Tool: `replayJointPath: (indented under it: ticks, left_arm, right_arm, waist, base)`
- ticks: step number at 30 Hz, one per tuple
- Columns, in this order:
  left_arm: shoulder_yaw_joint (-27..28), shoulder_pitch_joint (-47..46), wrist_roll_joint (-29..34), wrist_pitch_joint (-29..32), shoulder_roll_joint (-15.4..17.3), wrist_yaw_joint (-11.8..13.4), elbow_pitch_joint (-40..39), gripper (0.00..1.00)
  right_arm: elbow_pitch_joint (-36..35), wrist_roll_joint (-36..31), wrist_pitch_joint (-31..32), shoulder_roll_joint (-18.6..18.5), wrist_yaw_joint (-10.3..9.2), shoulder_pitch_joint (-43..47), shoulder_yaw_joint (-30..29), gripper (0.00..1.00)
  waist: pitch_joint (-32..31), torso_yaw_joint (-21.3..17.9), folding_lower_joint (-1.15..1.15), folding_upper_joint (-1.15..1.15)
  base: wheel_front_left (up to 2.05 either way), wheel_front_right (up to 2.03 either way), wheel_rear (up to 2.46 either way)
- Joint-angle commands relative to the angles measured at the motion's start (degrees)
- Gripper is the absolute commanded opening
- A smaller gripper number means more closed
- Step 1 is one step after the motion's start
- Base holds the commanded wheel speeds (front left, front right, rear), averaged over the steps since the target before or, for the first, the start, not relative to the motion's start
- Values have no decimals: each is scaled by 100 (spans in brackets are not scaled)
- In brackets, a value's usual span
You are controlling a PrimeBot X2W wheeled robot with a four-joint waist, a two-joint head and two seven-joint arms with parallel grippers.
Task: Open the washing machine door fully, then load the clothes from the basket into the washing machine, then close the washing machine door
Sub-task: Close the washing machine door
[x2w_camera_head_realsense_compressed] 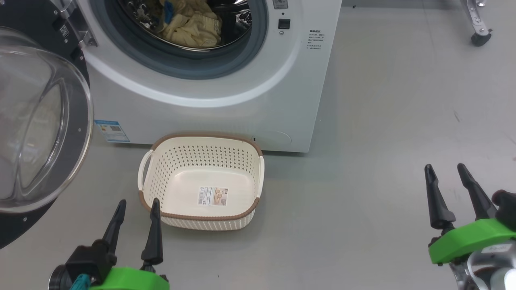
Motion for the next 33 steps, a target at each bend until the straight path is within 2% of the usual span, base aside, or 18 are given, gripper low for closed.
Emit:
replayJointPath:
  ticks: [1, 14, 33]
  left_arm:
    - [222, -220, 37, -51, 118, 396, -194, 100]
    - [142, -248, 14, -47, 110, 324, -205, 100]
    - [94, -165, 27, -52, 78, 263, -222, 100]
  right_arm:
    - [-192, 29, -44, -84, -4, -120, 86, 100]
    - [-243, -25, -26, -84, -4, -62, -81, 100]
    - [-401, -119, 110, -84, -4, -42, -16, 100]
  waist:
    - [2, 19, 0, 0]
    - [-11, 499, 0, 0]
    - [-112, 2294, 0, 0]
  base:
    - [0, 0, 0]
    - [0, 0, 0]
    - [0, 0, 0]
